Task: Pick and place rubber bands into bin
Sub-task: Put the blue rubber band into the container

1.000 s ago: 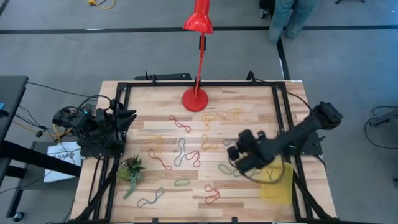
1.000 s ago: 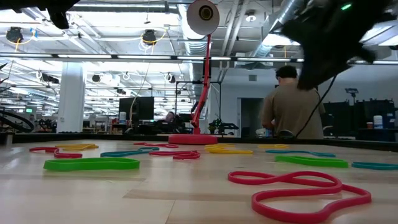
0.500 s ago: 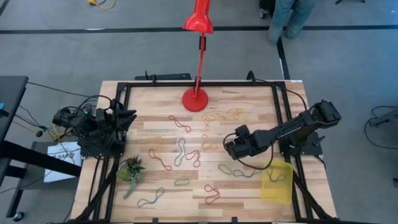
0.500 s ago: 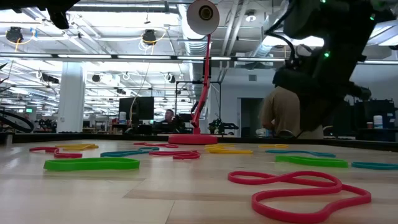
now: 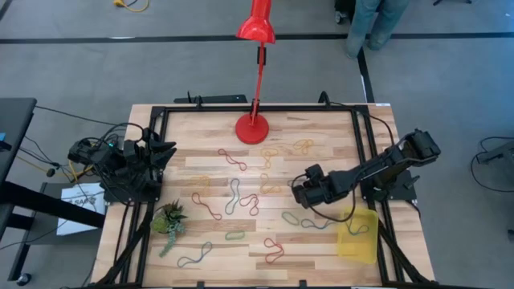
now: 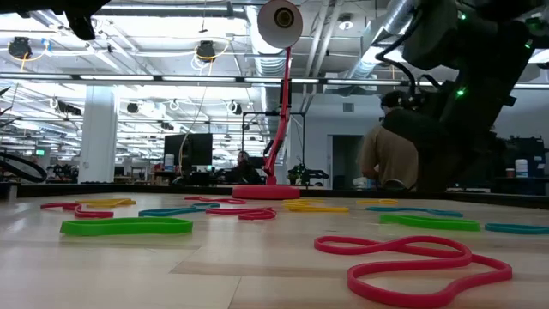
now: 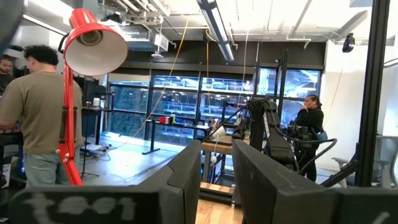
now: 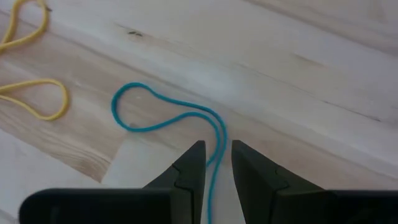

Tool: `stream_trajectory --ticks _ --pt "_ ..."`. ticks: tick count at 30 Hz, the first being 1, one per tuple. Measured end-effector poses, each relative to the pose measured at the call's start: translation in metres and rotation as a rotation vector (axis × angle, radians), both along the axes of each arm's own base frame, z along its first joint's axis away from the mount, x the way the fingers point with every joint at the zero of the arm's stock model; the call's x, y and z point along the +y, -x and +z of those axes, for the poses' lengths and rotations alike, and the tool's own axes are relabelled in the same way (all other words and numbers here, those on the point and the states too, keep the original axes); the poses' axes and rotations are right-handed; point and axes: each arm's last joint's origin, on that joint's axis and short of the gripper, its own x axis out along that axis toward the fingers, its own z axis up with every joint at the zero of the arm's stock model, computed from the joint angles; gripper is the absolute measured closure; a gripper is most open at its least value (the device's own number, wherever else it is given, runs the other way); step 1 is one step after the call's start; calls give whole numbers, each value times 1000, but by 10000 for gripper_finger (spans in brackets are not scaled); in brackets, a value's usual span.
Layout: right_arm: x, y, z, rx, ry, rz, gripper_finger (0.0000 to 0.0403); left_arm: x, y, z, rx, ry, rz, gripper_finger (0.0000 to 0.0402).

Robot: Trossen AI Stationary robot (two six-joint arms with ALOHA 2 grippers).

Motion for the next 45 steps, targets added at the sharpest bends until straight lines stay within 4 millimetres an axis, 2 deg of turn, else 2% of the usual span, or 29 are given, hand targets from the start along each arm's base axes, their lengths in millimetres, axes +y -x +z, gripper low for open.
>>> stream_trajectory --ticks 10,19,23,28,33,38,45 --pt "-3 7 -17 -64 -13 2 332 0 0 0 0 0 0 319" --pt "-4 10 -20 -73 4 2 334 0 0 0 0 0 1 319" --pt "-5 9 -20 -63 20 35 351 0 0 0 1 1 2 319" --pt "-8 7 -20 -69 21 27 396 0 0 0 1 2 5 319" --pt "-6 3 -19 -98 17 69 395 0 0 0 1 2 5 319" --pt "6 -12 -2 -138 26 164 399 0 0 0 1 2 5 319" --pt "23 -45 45 -178 40 388 402 0 0 0 1 2 5 319"
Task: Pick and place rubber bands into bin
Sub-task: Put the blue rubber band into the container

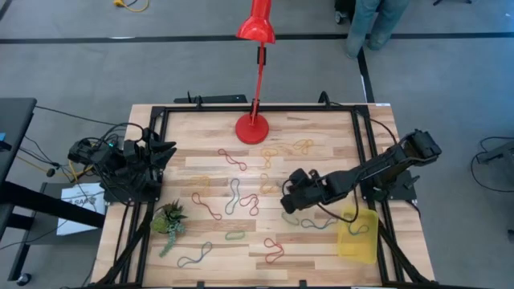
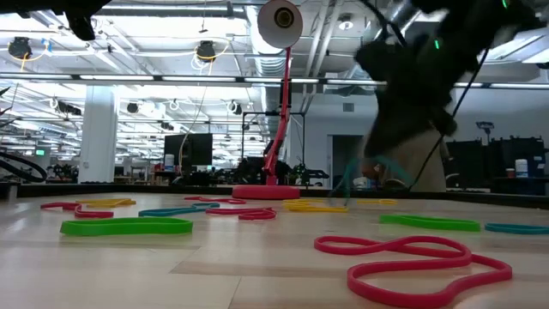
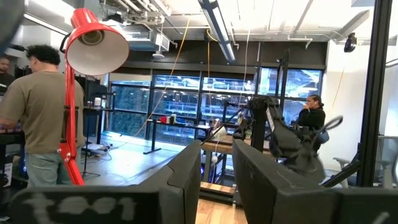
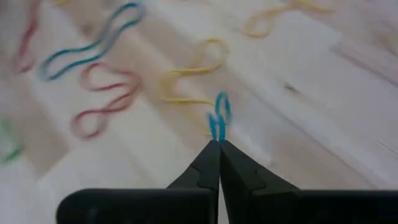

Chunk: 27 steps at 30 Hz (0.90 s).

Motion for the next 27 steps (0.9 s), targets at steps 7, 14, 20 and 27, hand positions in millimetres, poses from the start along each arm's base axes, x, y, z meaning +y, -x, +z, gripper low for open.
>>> stream_trajectory --ticks 7,14,20,27 --pt "23 17 40 288 -94 -32 402 0 0 0 0 0 -1 319" --pt "55 68 65 498 -60 -295 402 0 0 0 0 -1 0 319" --pt "91 116 68 594 -102 -462 403 0 0 0 0 -1 0 319" --pt "122 161 67 631 -110 -480 403 0 0 0 0 -1 0 319"
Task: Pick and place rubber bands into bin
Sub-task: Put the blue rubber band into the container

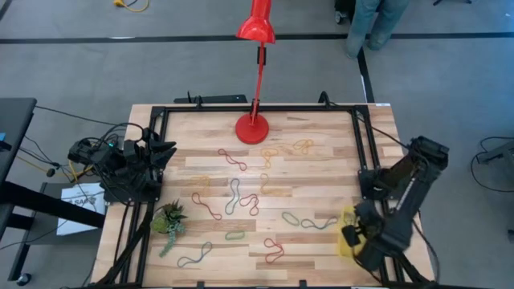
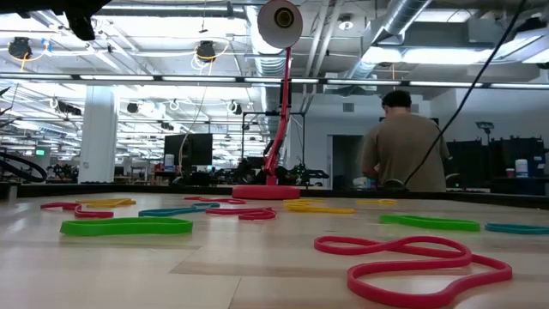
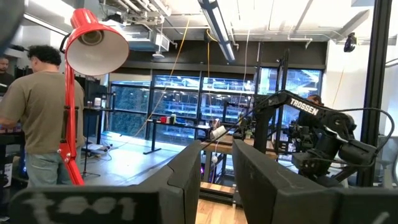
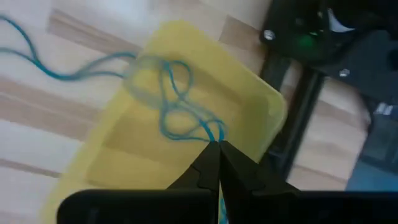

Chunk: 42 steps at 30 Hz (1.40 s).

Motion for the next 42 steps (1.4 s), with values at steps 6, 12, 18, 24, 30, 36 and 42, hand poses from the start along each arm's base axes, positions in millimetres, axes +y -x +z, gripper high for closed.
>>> stream_trajectory --ticks 6,12,18,24,30,36,42 --pt "-7 12 -20 33 86 39 402 0 0 0 -2 5 -3 319" --pt "-20 17 -49 34 140 47 402 0 0 0 -2 6 -3 319" --pt "-24 12 -63 29 103 29 385 0 0 0 -2 6 -3 319" --pt "-27 7 -63 34 101 13 347 0 0 0 -2 6 -3 319" --pt "-26 0 -60 45 51 -10 325 0 0 0 -2 6 -3 319" --pt "-15 -21 -35 -11 -63 29 321 0 0 0 -2 6 -3 319" --pt "-6 -39 -13 -258 -28 206 321 0 0 0 -2 6 -3 319"
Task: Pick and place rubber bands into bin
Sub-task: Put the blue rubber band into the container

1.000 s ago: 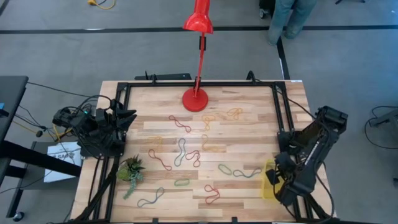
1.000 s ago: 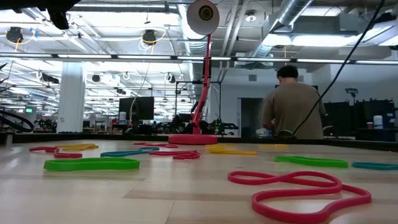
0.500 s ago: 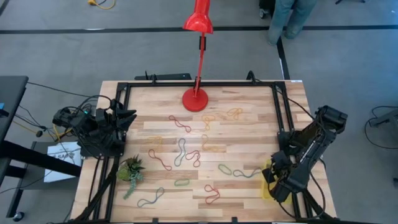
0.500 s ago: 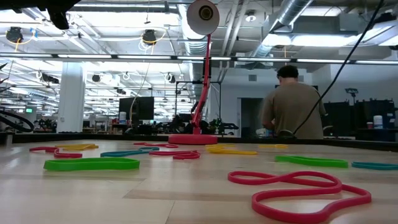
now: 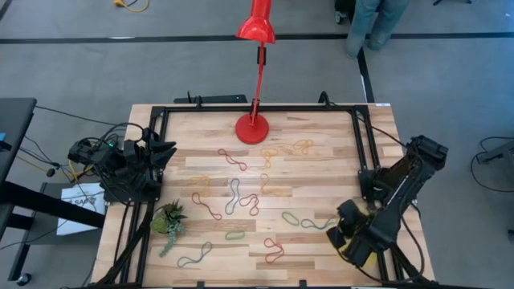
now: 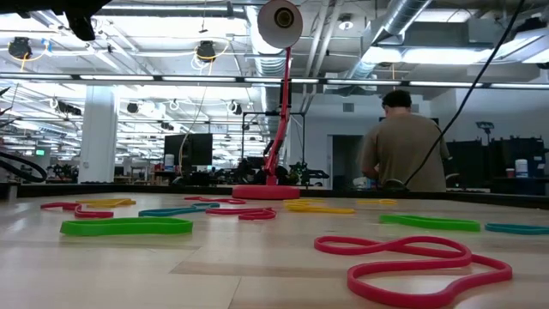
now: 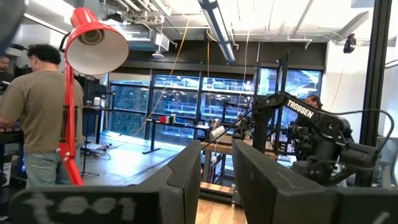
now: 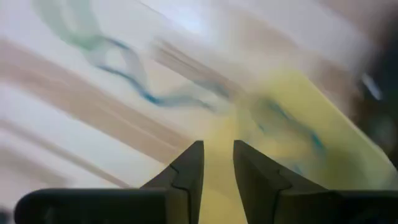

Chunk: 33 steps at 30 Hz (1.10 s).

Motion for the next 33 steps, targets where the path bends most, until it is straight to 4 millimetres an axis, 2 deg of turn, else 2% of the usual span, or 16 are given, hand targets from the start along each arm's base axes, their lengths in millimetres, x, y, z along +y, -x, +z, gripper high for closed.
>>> stream_trajectory --ticks 5,12,15,20,25,33 --pt "2 -21 2 -234 115 216 321 0 0 0 -1 4 -1 319" --pt "-14 -54 1 -221 95 332 321 0 0 0 -2 7 -3 319" --pt "-21 -64 -10 -198 18 368 321 0 0 0 -2 7 -3 319" --pt "-31 -68 -32 -143 -128 371 321 0 0 0 -2 7 -3 319" --pt "-45 -69 -46 -101 -114 330 321 0 0 0 -2 7 -3 319" --pt "-51 -69 -60 -133 -132 310 321 0 0 0 -2 8 -3 319"
